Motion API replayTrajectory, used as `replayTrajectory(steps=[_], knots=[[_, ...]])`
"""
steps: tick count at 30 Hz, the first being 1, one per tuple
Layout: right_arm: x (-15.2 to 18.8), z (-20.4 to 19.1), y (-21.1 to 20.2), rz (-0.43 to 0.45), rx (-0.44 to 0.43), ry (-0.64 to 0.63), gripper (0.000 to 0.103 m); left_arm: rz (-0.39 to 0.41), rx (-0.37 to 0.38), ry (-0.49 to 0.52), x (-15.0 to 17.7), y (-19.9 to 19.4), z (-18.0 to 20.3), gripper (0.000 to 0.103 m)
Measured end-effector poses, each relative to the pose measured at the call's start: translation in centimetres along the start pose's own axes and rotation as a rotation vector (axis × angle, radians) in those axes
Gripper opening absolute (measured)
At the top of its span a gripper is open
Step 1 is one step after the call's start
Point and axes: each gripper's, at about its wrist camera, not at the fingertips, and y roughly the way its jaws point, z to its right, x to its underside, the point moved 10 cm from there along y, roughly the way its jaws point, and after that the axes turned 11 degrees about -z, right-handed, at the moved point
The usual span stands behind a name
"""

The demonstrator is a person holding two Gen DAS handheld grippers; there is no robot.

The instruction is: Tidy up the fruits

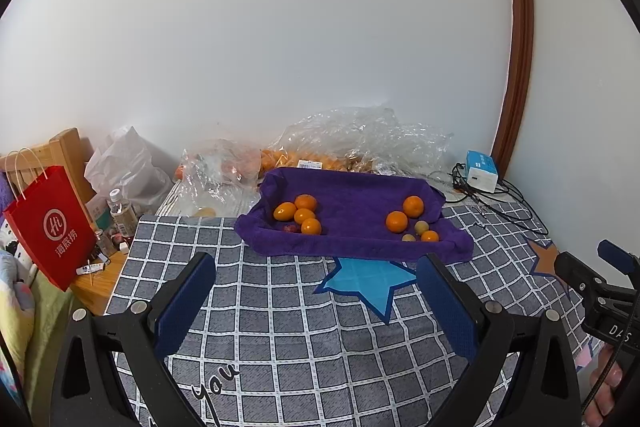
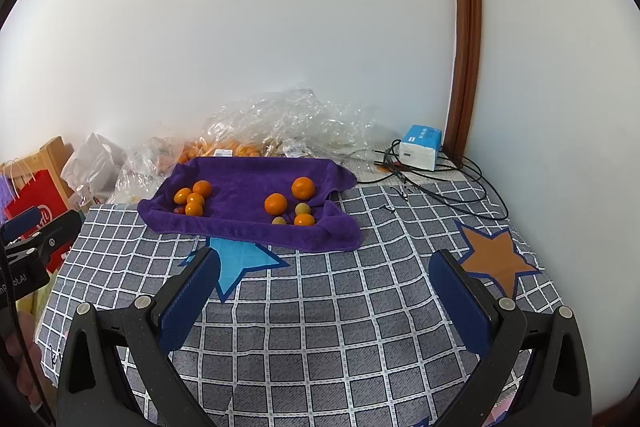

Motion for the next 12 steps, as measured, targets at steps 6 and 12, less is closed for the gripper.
replayTrajectory(steps=[6, 12], knots=[[-0.1, 0.04, -0.14, 0.001, 0.002, -0.004, 0.102, 0.008, 0.009, -0.007, -0.19, -0.1, -0.2, 0.101], [-0.12, 0.06, -0.18, 0.0, 0.001, -0.004, 0.102, 0.014, 0.001, -0.014, -0.24, -0.11, -0.43, 0.101]])
